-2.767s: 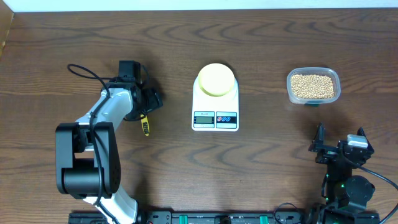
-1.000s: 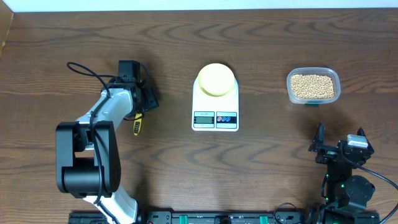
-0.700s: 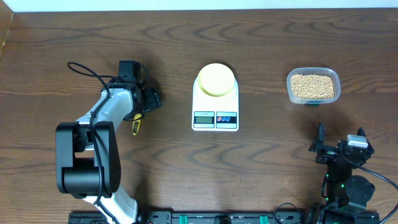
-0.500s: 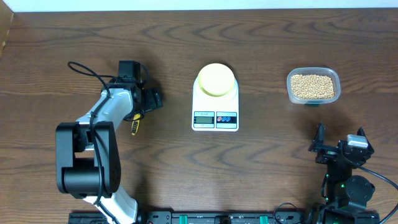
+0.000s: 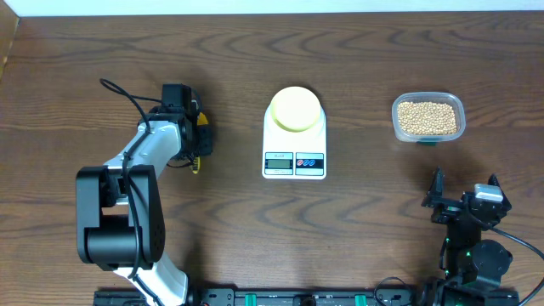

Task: Scoop item into bowl and weigh 50g on scale
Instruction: 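Raise the held scoop and swing it toward the right, then move the right gripper up toward the scoop held by the left gripper, then close the right gripper on the scoop handle beside the left gripper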

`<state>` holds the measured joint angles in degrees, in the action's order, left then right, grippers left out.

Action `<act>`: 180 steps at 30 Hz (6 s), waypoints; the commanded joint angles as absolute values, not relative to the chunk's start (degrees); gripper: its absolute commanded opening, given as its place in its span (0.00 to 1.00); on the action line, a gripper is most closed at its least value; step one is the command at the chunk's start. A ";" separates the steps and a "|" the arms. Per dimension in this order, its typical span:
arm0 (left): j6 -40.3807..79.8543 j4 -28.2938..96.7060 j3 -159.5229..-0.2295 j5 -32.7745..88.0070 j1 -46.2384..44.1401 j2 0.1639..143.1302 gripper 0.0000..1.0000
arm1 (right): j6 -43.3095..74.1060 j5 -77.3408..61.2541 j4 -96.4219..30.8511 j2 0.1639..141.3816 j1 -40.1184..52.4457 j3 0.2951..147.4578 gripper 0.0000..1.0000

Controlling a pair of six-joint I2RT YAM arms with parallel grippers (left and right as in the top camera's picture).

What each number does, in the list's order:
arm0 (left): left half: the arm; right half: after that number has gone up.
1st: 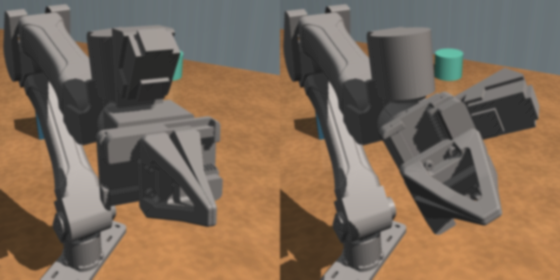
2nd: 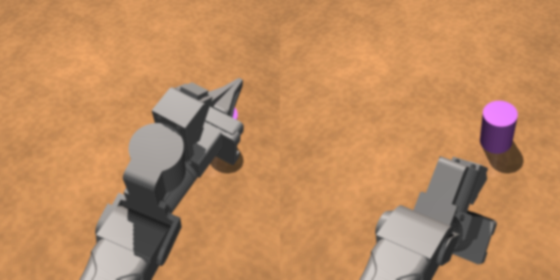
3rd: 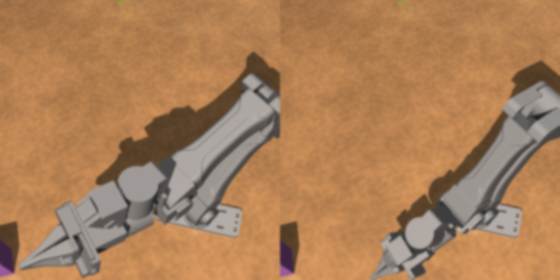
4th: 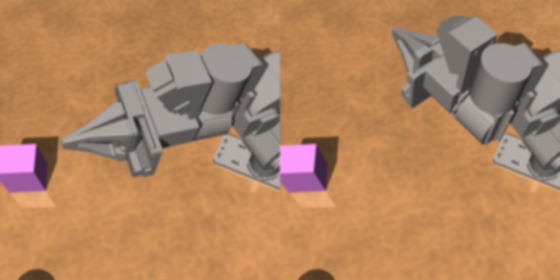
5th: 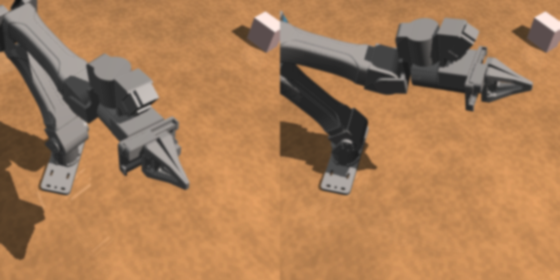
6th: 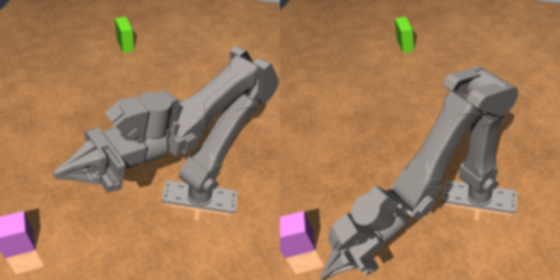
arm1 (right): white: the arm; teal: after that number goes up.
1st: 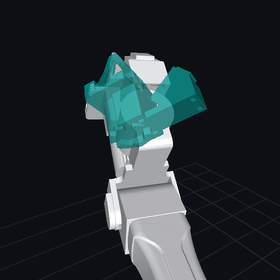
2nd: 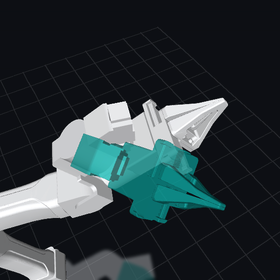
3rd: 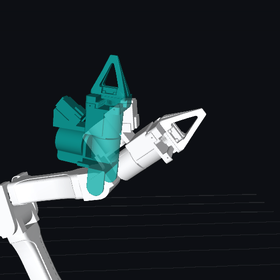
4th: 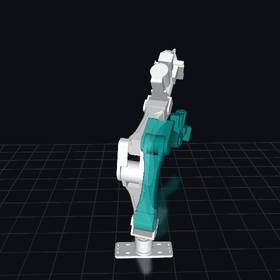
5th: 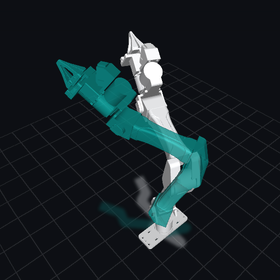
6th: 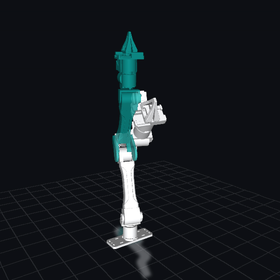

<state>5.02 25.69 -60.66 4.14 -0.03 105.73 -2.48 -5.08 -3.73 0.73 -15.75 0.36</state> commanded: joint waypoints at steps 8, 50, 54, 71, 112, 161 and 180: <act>3.27 25.36 -59.24 10.07 0.03 107.48 0.22 | -1.74 -4.80 -4.01 0.64 -15.55 0.32 0.99; 34.46 23.31 -59.27 16.12 0.58 91.96 0.07 | -1.74 -4.80 -4.01 0.64 -15.55 0.32 0.99; 45.65 20.45 -59.27 19.20 1.23 86.21 0.08 | -1.74 -4.80 -4.01 0.64 -15.55 0.32 0.99; 72.71 12.10 -59.27 29.02 1.21 76.49 0.07 | -1.74 -4.80 -4.01 0.64 -15.55 0.32 0.99; 66.83 4.43 -59.24 38.59 1.19 76.49 0.07 | 13.32 -39.38 8.58 29.43 -15.53 32.69 0.99; 88.03 3.84 -59.24 36.56 -9.23 76.51 0.07 | 40.71 -29.89 10.59 84.36 27.88 59.24 0.69; 87.53 3.70 -59.24 33.82 -13.32 76.51 0.07 | 44.31 -20.91 13.28 84.36 32.36 59.24 0.23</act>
<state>87.46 4.01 -59.37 34.28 -13.19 77.06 43.70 -22.37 13.28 84.90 32.01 58.87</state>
